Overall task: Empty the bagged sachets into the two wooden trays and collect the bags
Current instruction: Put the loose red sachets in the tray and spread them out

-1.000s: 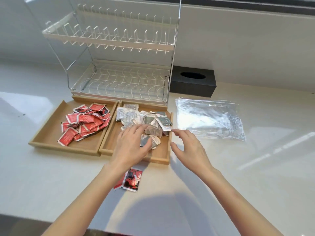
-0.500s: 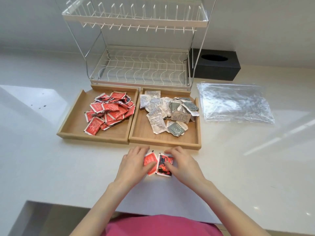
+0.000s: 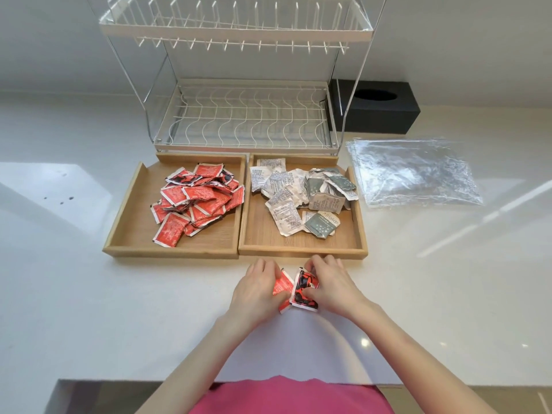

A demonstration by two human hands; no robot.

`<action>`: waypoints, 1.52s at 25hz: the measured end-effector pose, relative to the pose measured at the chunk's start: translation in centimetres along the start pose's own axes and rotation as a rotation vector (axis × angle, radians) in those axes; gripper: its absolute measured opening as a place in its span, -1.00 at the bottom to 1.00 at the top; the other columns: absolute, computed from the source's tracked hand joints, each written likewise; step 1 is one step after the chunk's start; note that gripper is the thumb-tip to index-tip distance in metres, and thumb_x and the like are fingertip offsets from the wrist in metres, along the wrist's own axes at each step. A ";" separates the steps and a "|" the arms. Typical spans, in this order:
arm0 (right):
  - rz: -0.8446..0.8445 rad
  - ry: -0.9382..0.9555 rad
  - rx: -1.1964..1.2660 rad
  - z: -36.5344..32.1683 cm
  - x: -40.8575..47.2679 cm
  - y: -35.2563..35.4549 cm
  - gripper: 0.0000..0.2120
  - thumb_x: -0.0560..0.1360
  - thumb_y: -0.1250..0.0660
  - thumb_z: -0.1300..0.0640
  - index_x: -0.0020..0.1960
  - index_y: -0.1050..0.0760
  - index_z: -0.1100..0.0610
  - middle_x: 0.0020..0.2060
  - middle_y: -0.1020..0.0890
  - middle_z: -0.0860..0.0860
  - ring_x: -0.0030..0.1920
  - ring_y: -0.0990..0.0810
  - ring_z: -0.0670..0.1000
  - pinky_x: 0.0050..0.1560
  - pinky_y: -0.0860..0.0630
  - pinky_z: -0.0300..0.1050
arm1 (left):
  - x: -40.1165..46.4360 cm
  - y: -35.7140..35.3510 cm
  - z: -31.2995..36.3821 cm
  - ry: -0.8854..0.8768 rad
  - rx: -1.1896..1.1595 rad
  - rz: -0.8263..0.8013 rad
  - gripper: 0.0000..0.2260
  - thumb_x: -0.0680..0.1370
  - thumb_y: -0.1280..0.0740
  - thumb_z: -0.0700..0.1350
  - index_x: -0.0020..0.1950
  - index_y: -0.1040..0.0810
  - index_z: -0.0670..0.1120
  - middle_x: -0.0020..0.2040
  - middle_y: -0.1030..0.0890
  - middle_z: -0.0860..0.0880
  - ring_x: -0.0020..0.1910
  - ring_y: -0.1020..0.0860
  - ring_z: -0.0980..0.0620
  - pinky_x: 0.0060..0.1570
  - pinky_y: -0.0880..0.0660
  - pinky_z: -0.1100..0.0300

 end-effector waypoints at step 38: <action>0.014 0.446 0.232 -14.5 5.6 2.0 -0.80 0.49 -0.27 0.14 0.08 -0.55 0.12 -0.05 -0.66 0.08 -0.11 -0.54 -0.05 -0.01 -0.44 -0.15 | -1.7 10.9 -10.8 0.121 -0.933 0.497 -0.82 0.49 -0.27 -0.29 -0.14 -0.45 0.01 -0.16 -0.58 -0.01 -0.20 -0.56 0.05 -0.19 -0.52 0.31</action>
Point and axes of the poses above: each hand's wrist, its own x-axis towards the middle knuckle, its own y-axis out of the back of the hand, z = x × y, the point moved 5 cm from there along x, towards the middle knuckle
